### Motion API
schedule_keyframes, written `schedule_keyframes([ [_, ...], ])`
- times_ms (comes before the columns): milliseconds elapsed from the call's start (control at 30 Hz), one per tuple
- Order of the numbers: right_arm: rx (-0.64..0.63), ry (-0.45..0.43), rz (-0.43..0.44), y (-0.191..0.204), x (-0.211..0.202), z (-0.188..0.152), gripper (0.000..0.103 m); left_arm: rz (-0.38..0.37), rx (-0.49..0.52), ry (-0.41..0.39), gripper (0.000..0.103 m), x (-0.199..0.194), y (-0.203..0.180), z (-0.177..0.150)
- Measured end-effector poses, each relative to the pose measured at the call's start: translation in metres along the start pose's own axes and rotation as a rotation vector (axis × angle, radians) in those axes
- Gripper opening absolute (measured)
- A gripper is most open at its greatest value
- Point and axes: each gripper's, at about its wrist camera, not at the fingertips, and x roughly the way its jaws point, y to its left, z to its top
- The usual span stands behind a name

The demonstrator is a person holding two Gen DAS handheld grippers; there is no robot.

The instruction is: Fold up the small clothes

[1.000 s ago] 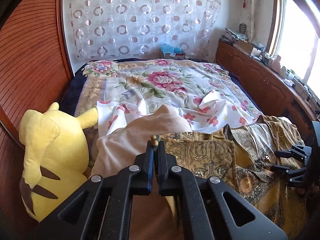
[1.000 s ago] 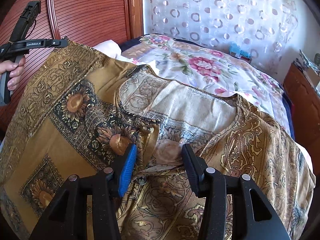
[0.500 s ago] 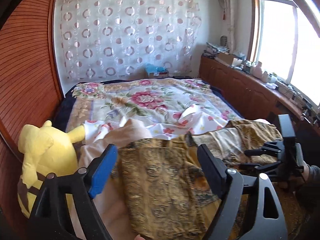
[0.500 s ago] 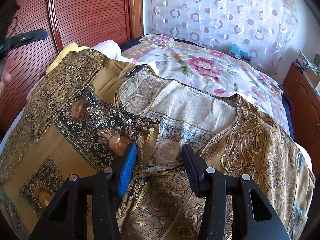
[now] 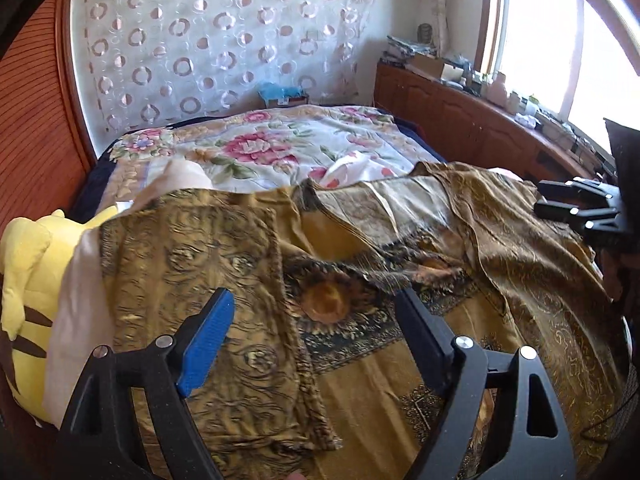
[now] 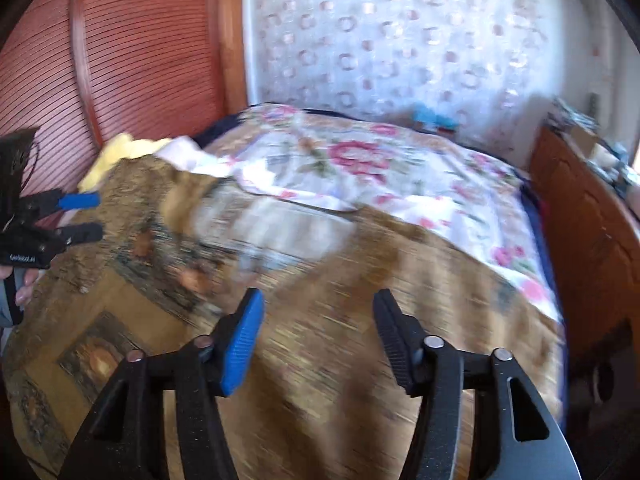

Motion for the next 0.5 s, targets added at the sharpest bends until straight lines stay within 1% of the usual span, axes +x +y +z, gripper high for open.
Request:
schedule_keyframes([
  [167, 0.139, 0.012, -0.137, -0.063, -0.034, -0.042, 0.064, -0.011, 0.019, 0.027, 0.083, 0.011, -0.011, -0.005],
  [233, 0.181, 0.014, -0.191, -0.083, -0.048, -0.06, 0.064, -0.012, 0.03, 0.039, 0.083, 0.016, -0.015, -0.008],
  [300, 0.215, 0.038, -0.24, -0.101, -0.058, -0.079, 0.064, -0.009, 0.045, 0.051, 0.083, 0.02, -0.018, -0.011],
  [400, 0.253, 0.089, -0.291, -0.122, -0.066, -0.106, 0.064, -0.003, 0.063, 0.071, 0.083, 0.025, -0.023, -0.014],
  [500, 0.293, 0.135, -0.305, -0.137, -0.068, -0.127, 0.064, 0.005, 0.081, 0.092, 0.083, 0.029, -0.029, -0.02],
])
